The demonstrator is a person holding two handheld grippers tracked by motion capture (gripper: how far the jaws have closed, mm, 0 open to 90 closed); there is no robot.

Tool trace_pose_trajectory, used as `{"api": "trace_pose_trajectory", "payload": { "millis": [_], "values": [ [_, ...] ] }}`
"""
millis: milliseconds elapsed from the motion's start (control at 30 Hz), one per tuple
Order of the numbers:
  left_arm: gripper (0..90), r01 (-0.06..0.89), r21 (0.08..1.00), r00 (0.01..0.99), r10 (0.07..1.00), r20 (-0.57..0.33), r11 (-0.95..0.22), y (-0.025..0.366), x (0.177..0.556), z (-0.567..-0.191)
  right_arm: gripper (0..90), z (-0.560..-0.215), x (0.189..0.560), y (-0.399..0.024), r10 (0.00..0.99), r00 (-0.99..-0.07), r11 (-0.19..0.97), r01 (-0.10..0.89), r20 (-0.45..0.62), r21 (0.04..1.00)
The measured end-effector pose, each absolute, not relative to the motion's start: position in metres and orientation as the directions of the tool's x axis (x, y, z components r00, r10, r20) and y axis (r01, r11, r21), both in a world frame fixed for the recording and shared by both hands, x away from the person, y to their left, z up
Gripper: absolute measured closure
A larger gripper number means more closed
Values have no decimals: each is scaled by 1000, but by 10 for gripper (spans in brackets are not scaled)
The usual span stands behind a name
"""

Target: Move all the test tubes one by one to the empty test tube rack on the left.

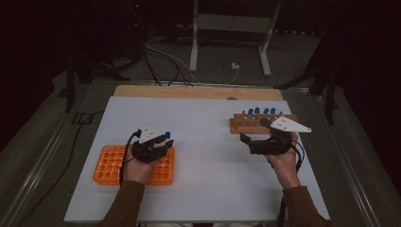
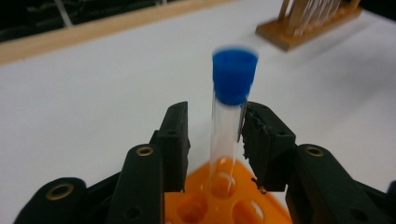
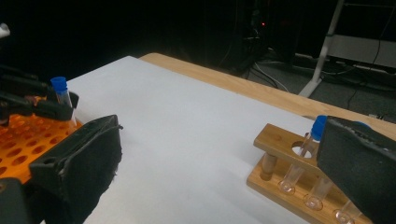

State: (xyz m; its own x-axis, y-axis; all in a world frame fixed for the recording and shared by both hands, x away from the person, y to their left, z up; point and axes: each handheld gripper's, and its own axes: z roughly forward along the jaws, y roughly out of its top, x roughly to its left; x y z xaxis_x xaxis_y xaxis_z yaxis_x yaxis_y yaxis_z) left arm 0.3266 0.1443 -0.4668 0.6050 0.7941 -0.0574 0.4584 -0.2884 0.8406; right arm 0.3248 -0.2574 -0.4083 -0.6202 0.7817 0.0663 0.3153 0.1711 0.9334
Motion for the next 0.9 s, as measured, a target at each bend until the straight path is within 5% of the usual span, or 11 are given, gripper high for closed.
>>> {"api": "trace_pose_trajectory", "payload": {
  "millis": [267, 900],
  "values": [
    [770, 440, 844, 607, 795, -27, -307, 141, 324, -459, 0, -411, 325, -258, 780, -621, 168, 320, 72, 932],
    [740, 470, 819, 604, 796, -25, -330, 143, 316, -468, 5, -414, 325, -261, 785, -615, 162, 327, 79, 931]
  ]
}}
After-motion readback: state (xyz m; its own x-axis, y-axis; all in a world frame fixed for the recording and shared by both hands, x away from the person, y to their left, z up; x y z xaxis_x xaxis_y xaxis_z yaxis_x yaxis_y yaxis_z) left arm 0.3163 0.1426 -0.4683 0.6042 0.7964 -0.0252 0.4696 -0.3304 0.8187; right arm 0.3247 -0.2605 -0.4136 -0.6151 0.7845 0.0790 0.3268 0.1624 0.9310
